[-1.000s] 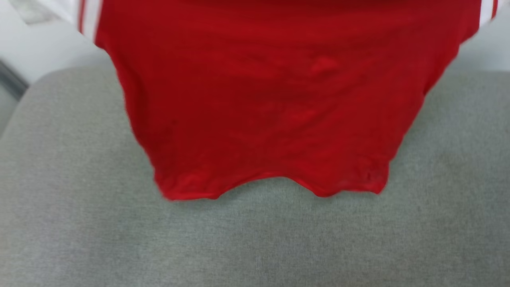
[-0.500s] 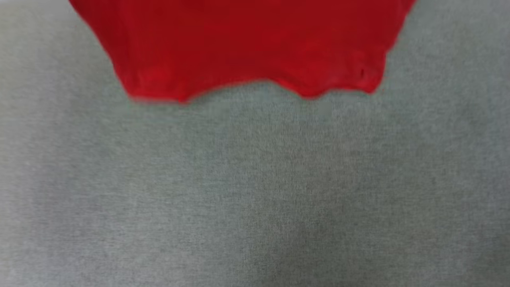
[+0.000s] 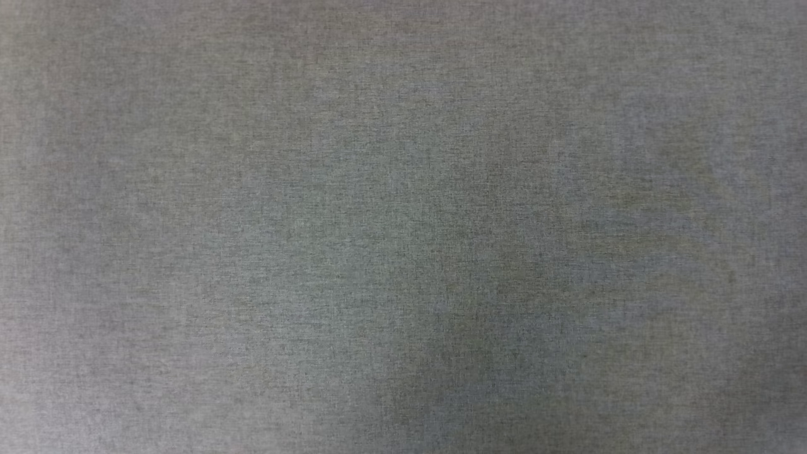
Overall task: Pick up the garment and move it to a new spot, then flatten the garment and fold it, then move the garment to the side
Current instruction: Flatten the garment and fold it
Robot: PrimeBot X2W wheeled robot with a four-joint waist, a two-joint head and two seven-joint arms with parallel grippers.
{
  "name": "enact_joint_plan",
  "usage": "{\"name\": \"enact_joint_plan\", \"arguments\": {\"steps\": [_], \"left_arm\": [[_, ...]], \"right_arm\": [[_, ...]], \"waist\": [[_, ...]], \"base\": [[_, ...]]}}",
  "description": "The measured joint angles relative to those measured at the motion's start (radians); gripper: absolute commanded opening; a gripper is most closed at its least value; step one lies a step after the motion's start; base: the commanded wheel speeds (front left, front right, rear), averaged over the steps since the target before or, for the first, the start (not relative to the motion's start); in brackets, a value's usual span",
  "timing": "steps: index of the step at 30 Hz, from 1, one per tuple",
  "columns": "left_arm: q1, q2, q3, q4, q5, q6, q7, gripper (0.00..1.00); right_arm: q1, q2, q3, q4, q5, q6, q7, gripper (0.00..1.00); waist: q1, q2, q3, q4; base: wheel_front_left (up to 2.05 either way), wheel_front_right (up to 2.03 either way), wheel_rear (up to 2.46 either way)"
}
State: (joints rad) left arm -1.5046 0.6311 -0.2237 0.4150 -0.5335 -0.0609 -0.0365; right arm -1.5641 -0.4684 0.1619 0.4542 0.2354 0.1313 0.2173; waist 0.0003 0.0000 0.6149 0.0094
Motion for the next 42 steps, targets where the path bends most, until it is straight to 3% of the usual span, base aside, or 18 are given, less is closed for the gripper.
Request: {"name": "enact_joint_plan", "arguments": {"steps": [5, 11, 16, 22, 29, 36, 42], "left_arm": [[0.052, -0.025, -0.033, 0.043, 0.000, -0.017, -0.040, 0.00], [0.266, -0.070, -0.082, 0.053, -0.018, -0.024, -0.076, 0.00], [0.539, -0.108, -0.120, 0.004, -0.045, -0.001, -0.097, 0.00], [0.868, -0.113, -0.153, -0.083, -0.084, 0.047, -0.085, 0.00], [1.191, -0.072, -0.188, -0.174, -0.119, 0.086, -0.043, 0.00], [1.421, -0.012, -0.216, -0.244, -0.143, 0.115, 0.008, 0.00], [1.577, 0.032, -0.220, -0.292, -0.184, 0.154, 0.063, 0.00]], "right_arm": [[0.071, 0.030, 0.006, 0.056, -0.001, 0.000, -0.059, 0.00], [0.253, 0.031, 0.035, 0.081, 0.047, 0.000, -0.099, 0.00], [0.479, 0.009, 0.043, 0.064, 0.121, 0.000, -0.122, 0.00], [0.805, -0.031, 0.074, -0.025, 0.234, 0.000, -0.120, 0.00], [1.161, -0.097, 0.102, -0.165, 0.326, 0.000, -0.084, 0.00], [1.418, -0.165, 0.117, -0.293, 0.336, 0.000, -0.029, 0.00], [1.621, -0.193, 0.060, -0.396, 0.359, 0.000, 0.041, 0.00]], "waist": [[-0.0001, 0.0000, -0.001, 0.006], [-0.0002, 0.0000, -0.055, 0.017], [-0.0002, 0.0000, -0.135, 0.028], [-0.0003, 0.0000, -0.256, 0.044], [-0.0005, 0.0000, -0.396, 0.064], [-0.0007, 0.0000, -0.502, 0.087], [-0.0006, 0.0000, -0.568, 0.095]], "base": [[0.00, 0.00, 0.00], [0.00, 0.00, 0.00], [0.00, 0.00, 0.00], [0.00, 0.00, 0.00], [0.00, 0.00, 0.00], [0.00, 0.00, 0.00], [0.00, 0.00, 0.00]]}}
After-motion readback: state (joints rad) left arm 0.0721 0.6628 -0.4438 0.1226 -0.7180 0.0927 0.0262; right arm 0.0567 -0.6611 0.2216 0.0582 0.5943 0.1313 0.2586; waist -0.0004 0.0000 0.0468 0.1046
